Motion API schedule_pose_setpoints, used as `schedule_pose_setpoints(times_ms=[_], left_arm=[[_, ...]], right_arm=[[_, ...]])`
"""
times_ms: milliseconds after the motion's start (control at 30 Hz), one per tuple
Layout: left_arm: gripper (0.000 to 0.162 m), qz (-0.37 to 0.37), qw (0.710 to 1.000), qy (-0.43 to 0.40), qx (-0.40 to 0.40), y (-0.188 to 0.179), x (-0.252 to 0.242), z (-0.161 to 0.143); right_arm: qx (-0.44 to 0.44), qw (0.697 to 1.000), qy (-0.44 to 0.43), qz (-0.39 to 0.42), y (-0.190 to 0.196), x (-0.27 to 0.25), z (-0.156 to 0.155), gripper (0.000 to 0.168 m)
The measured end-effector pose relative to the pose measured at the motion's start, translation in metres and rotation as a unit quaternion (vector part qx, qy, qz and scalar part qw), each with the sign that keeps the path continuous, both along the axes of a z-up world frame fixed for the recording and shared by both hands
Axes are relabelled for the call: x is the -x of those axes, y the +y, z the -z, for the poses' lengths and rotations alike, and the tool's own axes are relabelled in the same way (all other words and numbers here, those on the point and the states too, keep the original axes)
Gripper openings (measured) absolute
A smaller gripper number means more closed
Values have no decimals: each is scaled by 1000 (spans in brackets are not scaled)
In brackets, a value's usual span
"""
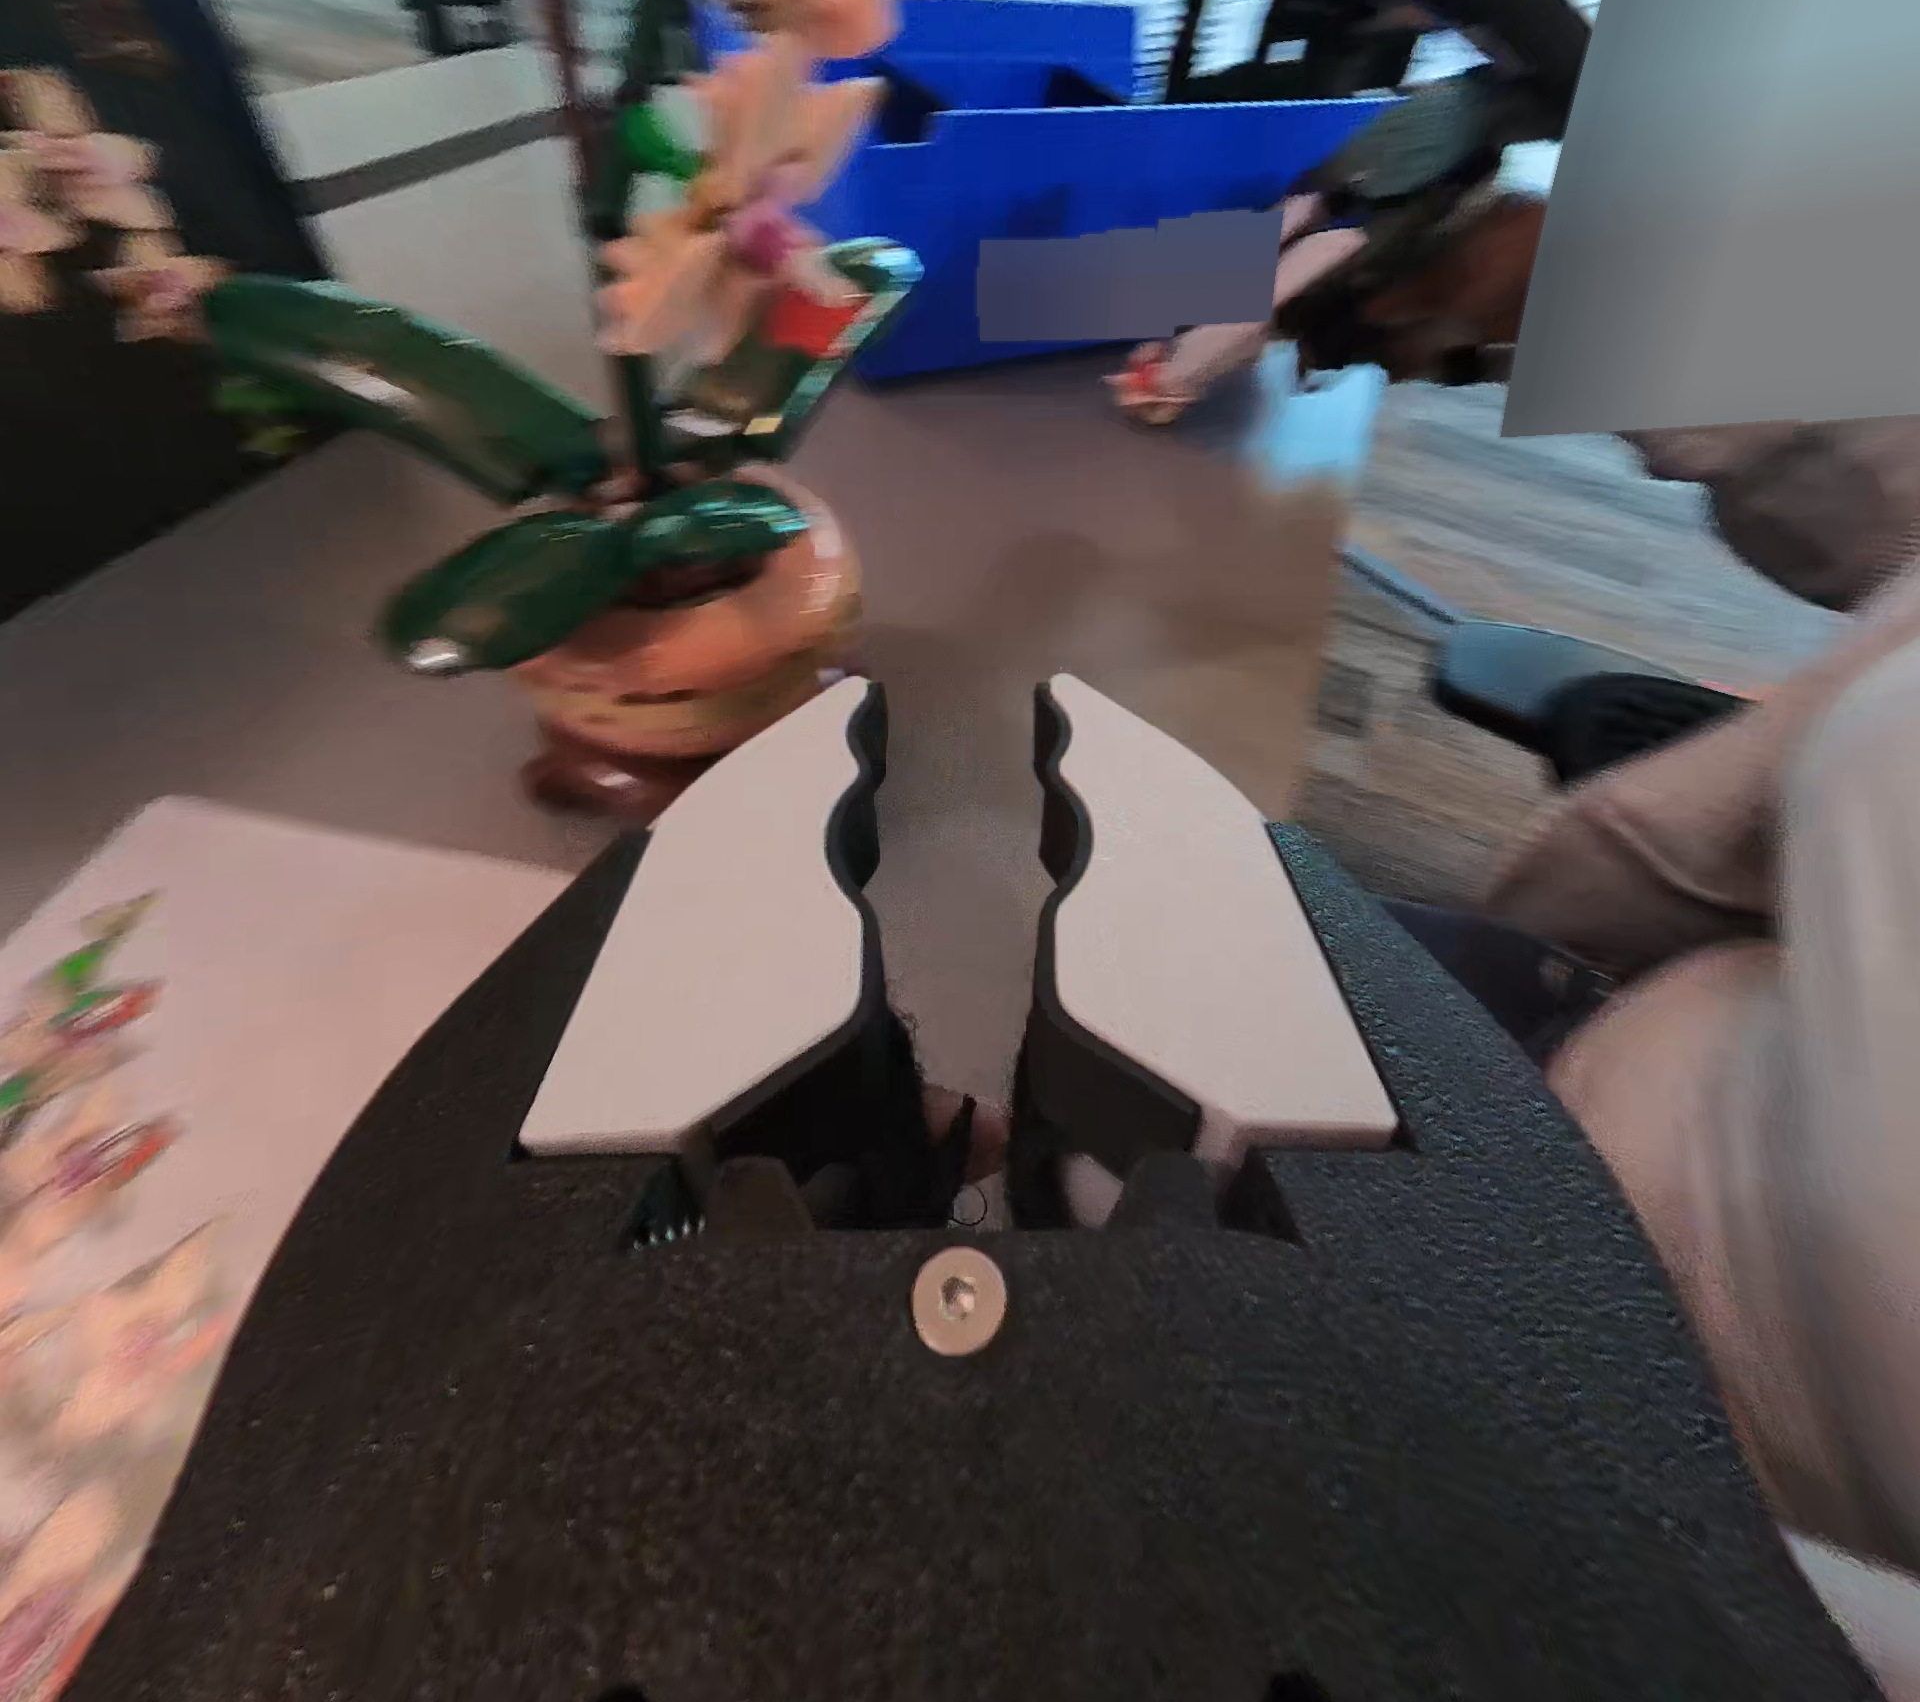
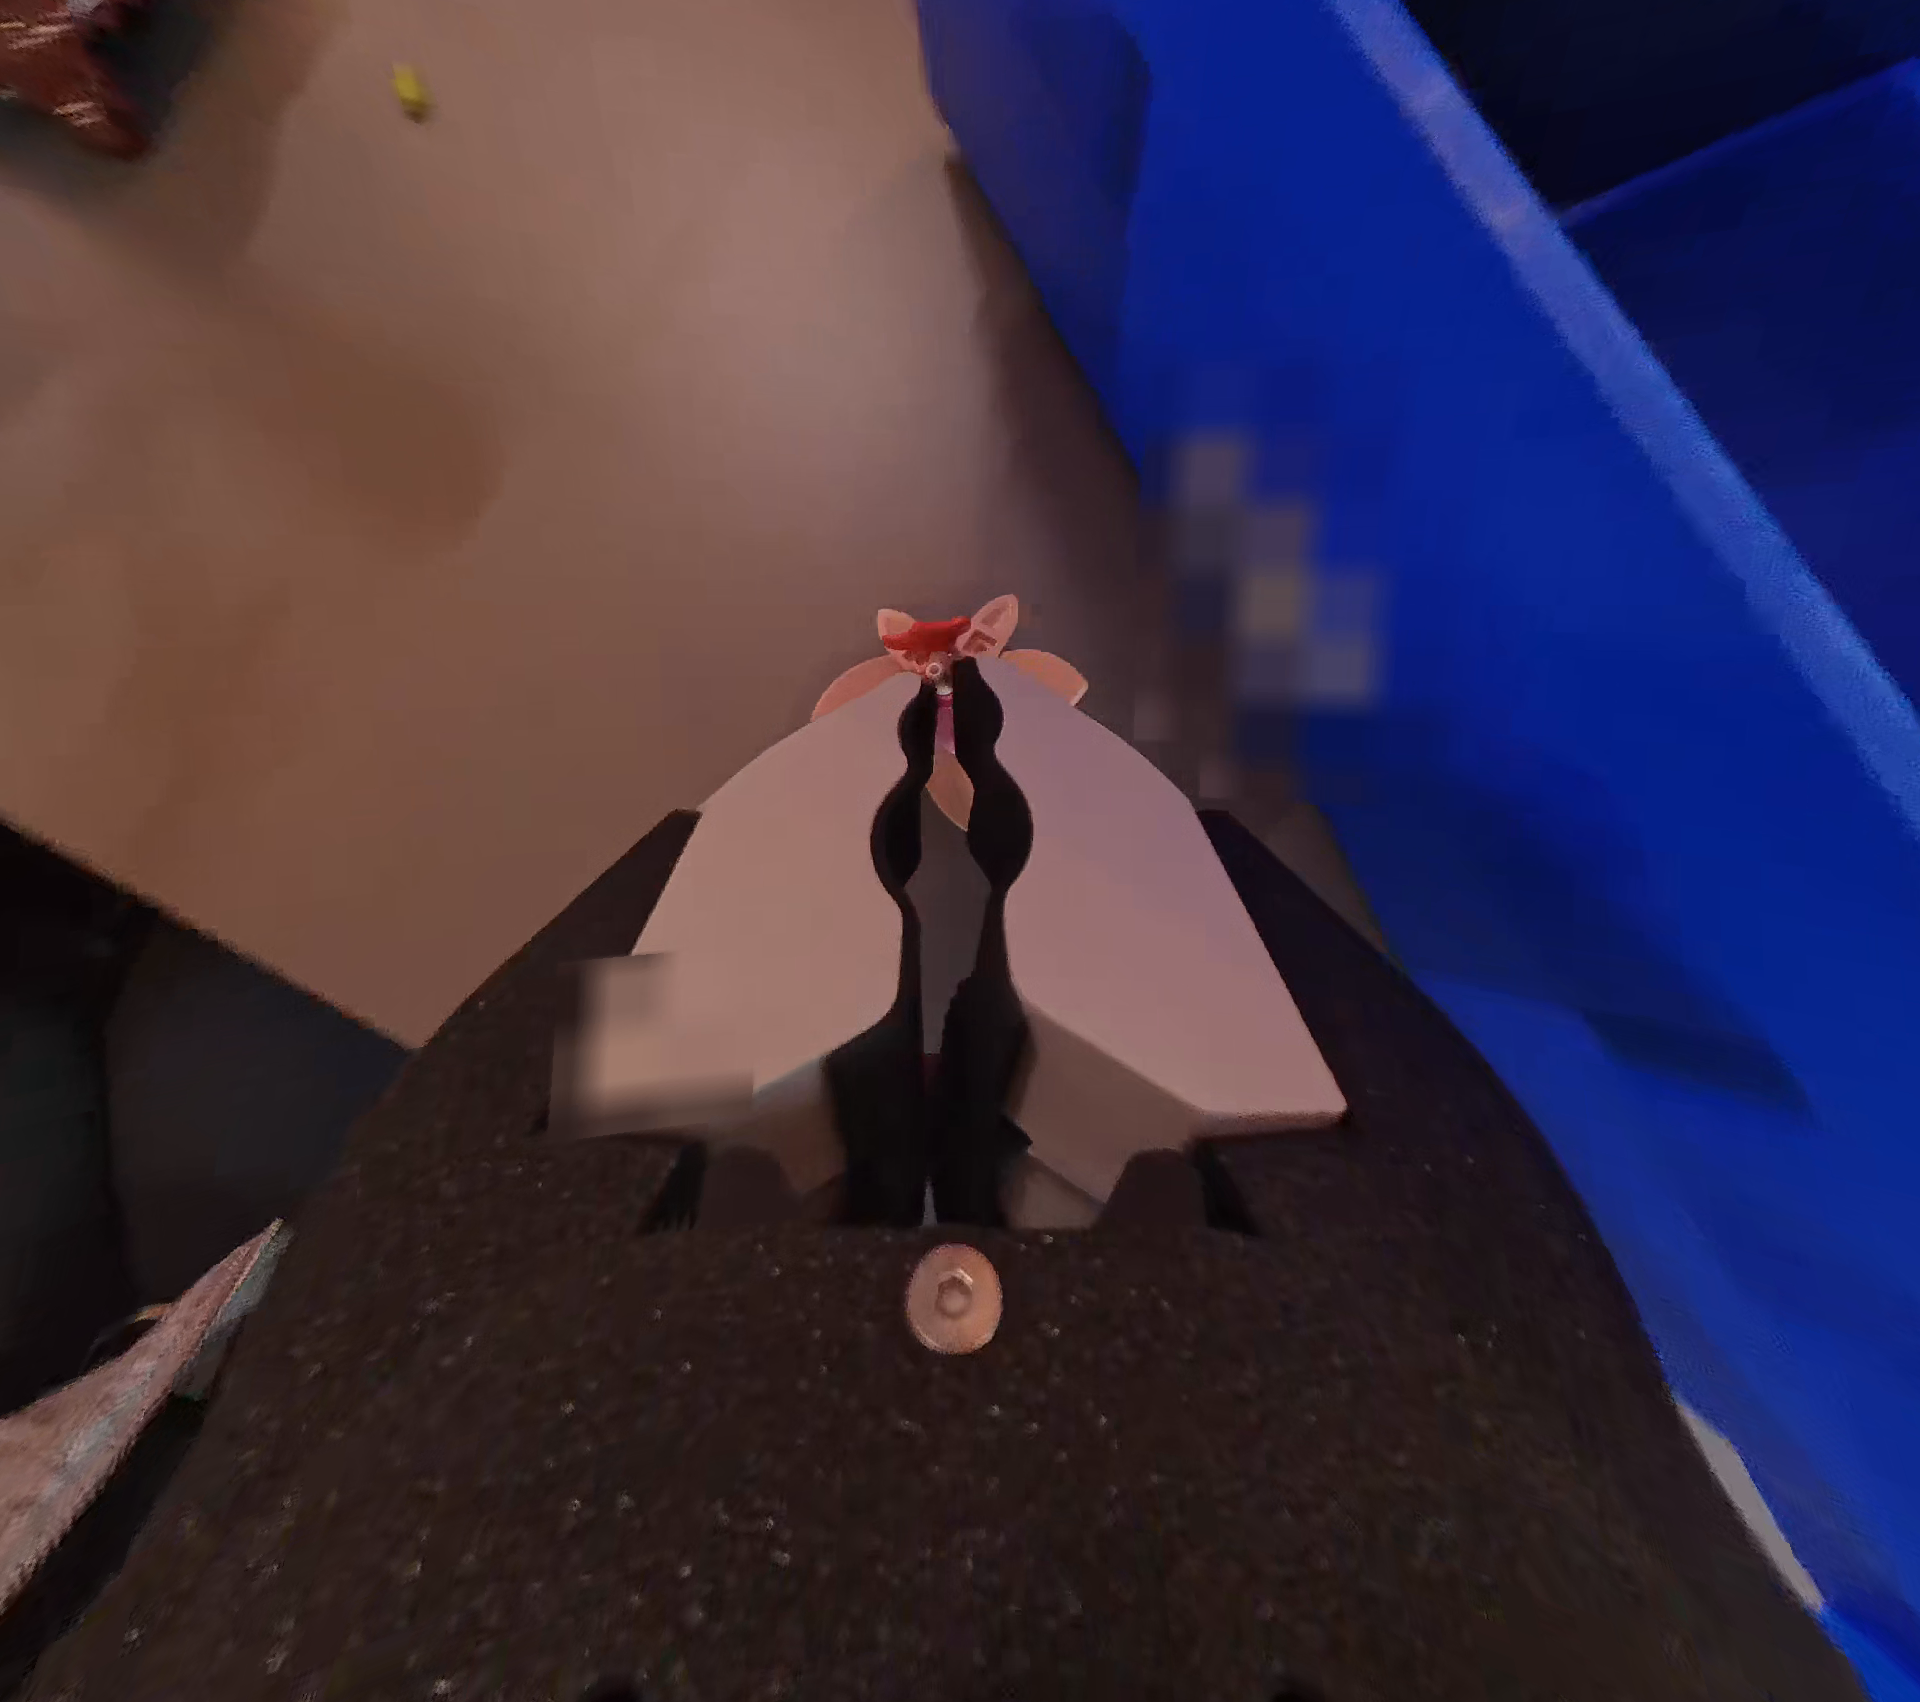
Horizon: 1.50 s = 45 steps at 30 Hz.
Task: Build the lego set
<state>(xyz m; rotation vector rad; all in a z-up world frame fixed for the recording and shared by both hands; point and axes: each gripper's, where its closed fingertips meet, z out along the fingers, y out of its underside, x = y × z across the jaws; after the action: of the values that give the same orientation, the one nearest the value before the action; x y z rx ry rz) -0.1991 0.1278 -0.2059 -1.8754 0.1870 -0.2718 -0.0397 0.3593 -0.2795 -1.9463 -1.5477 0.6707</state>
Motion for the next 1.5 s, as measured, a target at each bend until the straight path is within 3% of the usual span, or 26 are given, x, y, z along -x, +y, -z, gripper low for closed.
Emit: schedule_pose_setpoints(times_ms=[33,133,200,300,500,600,700,767,867,933,967,1033,1200,1500], left_arm=[[27,44,999,-14,-4,-4,-15,-2],[29,125,992,-15,-12,-15,-47,-3],[29,154,988,-9,-19,-21,-59,-2],[30,172,985,-2,-15,-24,-70,5],[29,182,983,2,-8,-24,-79,12],[29,177,984,-9,-9,-22,-77,13],[29,180,984,-11,-8,-22,-76,15],[29,185,983,-15,-12,-22,-75,14],[29,185,982,-21,-19,-17,-73,11],[29,194,980,-25,-31,-15,-74,7],[29,200,979,-27,-36,-14,-74,5],[29,211,976,-28,-47,-12,-73,3],[29,242,967,-32,-69,-9,-70,0],[28,240,956,-101,-134,-16,-56,-19]], right_arm=[[2,999,14,-41,-11,4,-3,4],[-45,972,44,-226,-54,15,-12,3],[-81,934,32,-347,-77,18,-12,3],[-67,873,-16,-482,-102,20,-7,3],[-49,744,-106,-658,-126,29,-1,3],[-72,711,-146,-684,-118,36,3,6],[-82,730,-131,-666,-110,41,-4,13],[-84,776,-108,-615,-105,45,-13,14],[-94,902,-103,-408,-78,51,-25,6],[1,970,-82,-230,-82,43,-34,4],[74,982,-49,-165,-98,40,-40,4],[138,987,-14,-75,-118,32,-41,4],[124,987,1,98,-115,24,-18,6],[114,987,-22,111,-115,35,-8,5]])
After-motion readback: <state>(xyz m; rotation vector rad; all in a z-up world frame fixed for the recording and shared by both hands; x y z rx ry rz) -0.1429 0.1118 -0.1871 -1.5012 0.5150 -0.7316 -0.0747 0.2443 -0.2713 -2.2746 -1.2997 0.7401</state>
